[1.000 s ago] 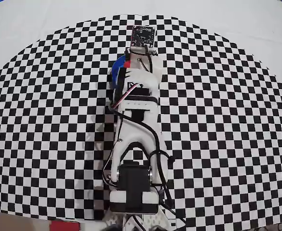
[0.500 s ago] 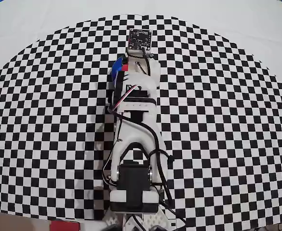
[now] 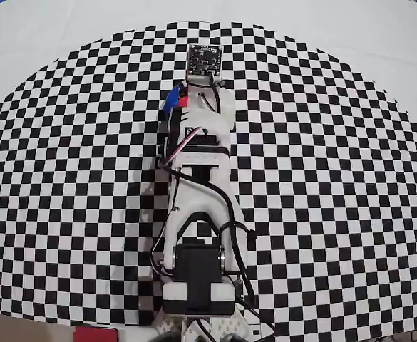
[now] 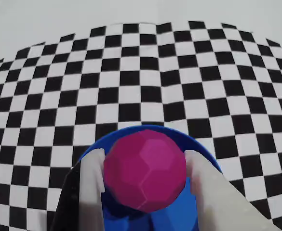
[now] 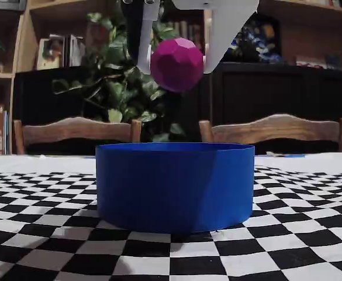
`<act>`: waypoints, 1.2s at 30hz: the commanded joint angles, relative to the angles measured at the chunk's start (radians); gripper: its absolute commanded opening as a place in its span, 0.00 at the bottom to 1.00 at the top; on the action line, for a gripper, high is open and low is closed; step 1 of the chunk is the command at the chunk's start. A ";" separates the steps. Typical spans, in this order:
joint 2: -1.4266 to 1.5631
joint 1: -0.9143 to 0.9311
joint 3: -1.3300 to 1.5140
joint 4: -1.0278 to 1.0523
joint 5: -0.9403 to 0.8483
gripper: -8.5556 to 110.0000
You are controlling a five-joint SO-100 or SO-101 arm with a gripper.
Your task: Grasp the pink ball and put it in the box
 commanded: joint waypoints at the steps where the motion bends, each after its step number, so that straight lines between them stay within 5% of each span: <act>1: 0.034 -0.008 -0.002 -0.012 0.006 0.07; 36: -0.069 -0.011 0.002 -0.018 0.006 0.07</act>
